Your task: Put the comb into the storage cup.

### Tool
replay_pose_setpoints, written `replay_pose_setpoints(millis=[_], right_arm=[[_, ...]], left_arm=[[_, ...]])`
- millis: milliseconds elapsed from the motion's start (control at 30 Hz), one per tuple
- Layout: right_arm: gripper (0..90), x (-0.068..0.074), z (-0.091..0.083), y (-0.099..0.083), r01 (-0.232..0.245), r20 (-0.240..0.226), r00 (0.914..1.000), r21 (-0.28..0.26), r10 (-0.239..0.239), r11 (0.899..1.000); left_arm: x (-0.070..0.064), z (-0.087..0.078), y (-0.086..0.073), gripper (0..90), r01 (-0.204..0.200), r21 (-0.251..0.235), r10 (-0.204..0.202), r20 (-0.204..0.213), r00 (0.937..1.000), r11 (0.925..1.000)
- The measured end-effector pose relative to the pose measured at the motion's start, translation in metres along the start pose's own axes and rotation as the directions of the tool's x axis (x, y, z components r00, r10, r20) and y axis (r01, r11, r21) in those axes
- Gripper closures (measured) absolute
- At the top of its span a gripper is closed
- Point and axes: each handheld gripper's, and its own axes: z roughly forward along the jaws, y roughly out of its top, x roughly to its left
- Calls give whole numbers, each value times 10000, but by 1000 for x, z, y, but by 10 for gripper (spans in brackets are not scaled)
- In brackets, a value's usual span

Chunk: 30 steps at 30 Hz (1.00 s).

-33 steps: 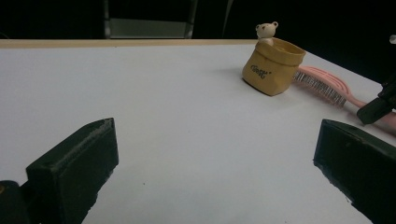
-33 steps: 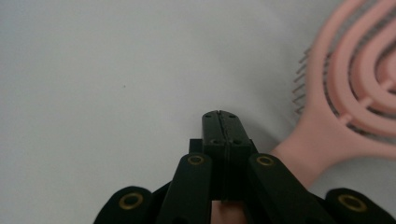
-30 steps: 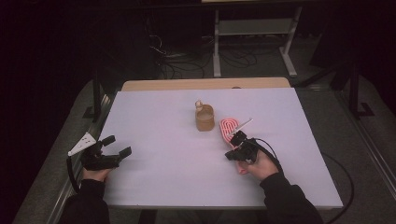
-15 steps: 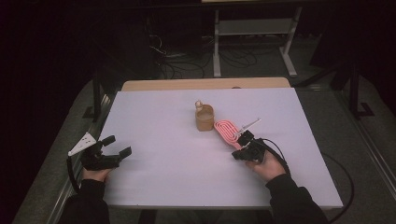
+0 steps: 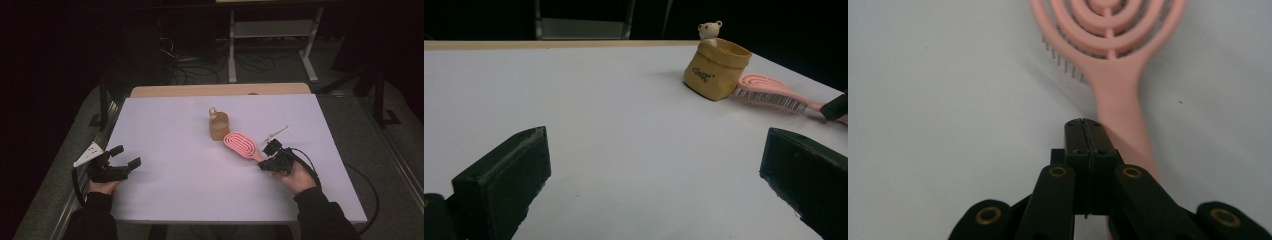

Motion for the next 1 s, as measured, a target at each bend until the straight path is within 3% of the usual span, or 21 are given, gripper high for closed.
replay_pose_setpoints(millis=[167, 533, 1000], right_arm=[[886, -4, -4, -2, -42, 145, 9999, 59, 41, 10000], [886, -3, -9, -1, 185, -100, 9998, 74, -184, 9998], [885, -3, -31, 12, 1076, -661, 9920, -57, -1077, 9942]], left_arm=[[0, 0, 0, 0, 2, 1, -2, -4, 10000, 10000], [0, 0, 0, 0, 1, -6, -1, -5, 10000, 10000], [0, 0, 0, 0, -2, -2, 2, 1, 10000, 10000]])
